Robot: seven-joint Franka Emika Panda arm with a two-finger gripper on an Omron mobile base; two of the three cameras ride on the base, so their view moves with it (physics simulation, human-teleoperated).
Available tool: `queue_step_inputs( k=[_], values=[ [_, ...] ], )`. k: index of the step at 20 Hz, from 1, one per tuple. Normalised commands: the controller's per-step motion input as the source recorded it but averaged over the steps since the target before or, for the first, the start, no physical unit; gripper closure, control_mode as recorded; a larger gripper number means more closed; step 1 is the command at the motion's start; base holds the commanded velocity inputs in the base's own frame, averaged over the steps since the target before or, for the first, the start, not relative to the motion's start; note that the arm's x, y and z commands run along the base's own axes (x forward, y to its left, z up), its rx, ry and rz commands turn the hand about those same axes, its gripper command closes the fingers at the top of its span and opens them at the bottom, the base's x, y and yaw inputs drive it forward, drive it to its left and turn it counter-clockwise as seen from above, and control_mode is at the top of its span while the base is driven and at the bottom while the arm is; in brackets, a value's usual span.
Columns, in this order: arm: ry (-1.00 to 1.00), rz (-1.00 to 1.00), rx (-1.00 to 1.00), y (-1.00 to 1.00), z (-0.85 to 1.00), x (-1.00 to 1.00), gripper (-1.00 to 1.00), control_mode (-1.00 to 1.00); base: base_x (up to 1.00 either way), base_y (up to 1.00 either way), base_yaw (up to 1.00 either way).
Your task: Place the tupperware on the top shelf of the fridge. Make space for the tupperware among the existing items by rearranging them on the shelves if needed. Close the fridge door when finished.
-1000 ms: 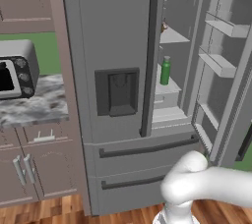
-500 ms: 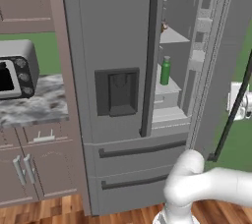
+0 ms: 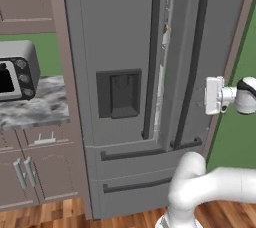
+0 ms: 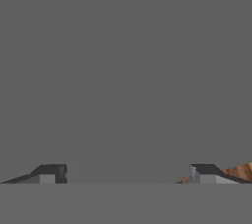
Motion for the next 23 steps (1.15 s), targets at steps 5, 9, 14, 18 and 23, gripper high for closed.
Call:
queue_step_inputs(
  k=[5,9,14,18,23],
  values=[
    [0.0,-0.48,-0.13,0.88,0.0,0.51,-1.0,-1.0,0.0,0.0,0.0],
    [0.0,-0.61,-0.2,0.92,0.0,0.68,-1.0,-1.0,0.0,0.0,0.0],
    [0.0,-0.6,-0.21,0.74,0.0,0.67,-1.0,-1.0,0.0,0.0,0.0],
    [-0.04,-0.34,-0.07,0.0,0.17,-0.31,-1.0,-1.0,0.0,0.0,0.0],
    [-0.2,-0.36,-0.17,0.47,0.0,-0.87,-1.0,-1.0,0.0,0.0,0.0]
  ],
)
